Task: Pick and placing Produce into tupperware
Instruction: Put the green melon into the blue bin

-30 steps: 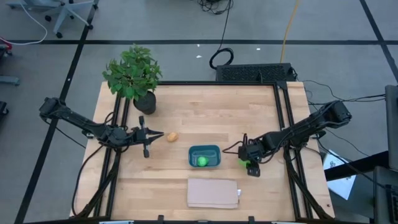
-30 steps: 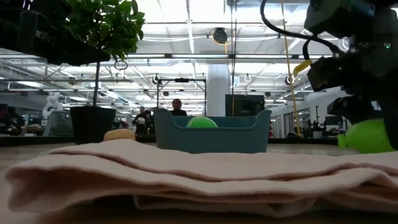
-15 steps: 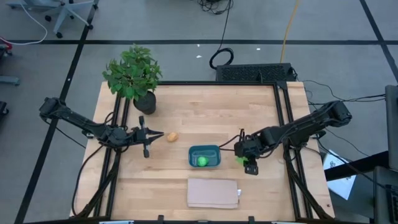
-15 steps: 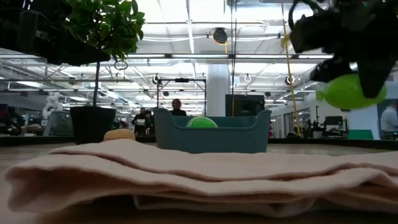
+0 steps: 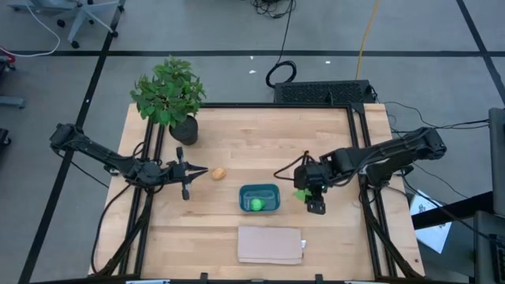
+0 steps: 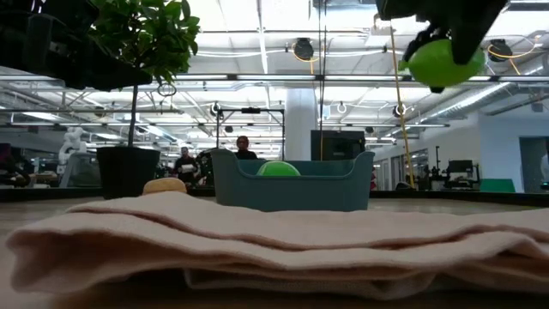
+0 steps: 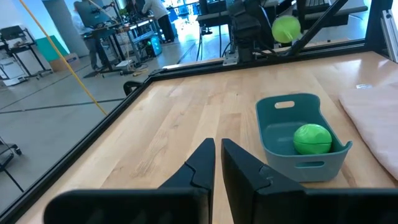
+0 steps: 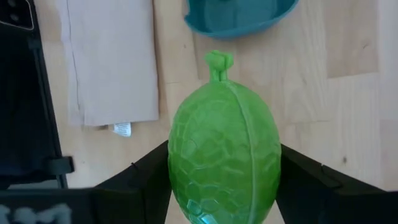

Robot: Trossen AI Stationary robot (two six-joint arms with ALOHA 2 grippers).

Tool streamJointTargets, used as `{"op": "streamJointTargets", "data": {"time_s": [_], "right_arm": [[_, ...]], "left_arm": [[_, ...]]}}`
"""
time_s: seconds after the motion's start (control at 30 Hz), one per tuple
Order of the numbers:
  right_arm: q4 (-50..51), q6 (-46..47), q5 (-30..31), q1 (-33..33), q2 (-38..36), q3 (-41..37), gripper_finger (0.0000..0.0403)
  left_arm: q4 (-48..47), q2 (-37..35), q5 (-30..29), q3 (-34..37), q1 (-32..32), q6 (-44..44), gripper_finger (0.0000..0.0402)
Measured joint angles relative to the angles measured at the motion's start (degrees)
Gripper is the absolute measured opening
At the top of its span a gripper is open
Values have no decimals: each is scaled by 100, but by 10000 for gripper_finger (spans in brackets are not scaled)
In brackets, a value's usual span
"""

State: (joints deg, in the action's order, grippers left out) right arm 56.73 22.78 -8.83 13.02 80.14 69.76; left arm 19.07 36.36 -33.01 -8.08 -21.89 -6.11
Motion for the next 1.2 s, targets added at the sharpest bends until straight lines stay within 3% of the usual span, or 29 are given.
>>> {"op": "streamJointTargets", "data": {"time_s": [0.27, 0.67, 1.2], "right_arm": [[35, -231, -19, -253, 40, 111, 215], [-782, -725, -446, -554, 379, 176, 215], [-172, -1572, -502, -819, 1541, 1841, 215]], "left_arm": [[0, 0, 0, 0, 0, -2, 33], [1, 0, -1, 0, 0, -7, 33], [-7, 0, 0, 2, 0, -66, 33]]}}
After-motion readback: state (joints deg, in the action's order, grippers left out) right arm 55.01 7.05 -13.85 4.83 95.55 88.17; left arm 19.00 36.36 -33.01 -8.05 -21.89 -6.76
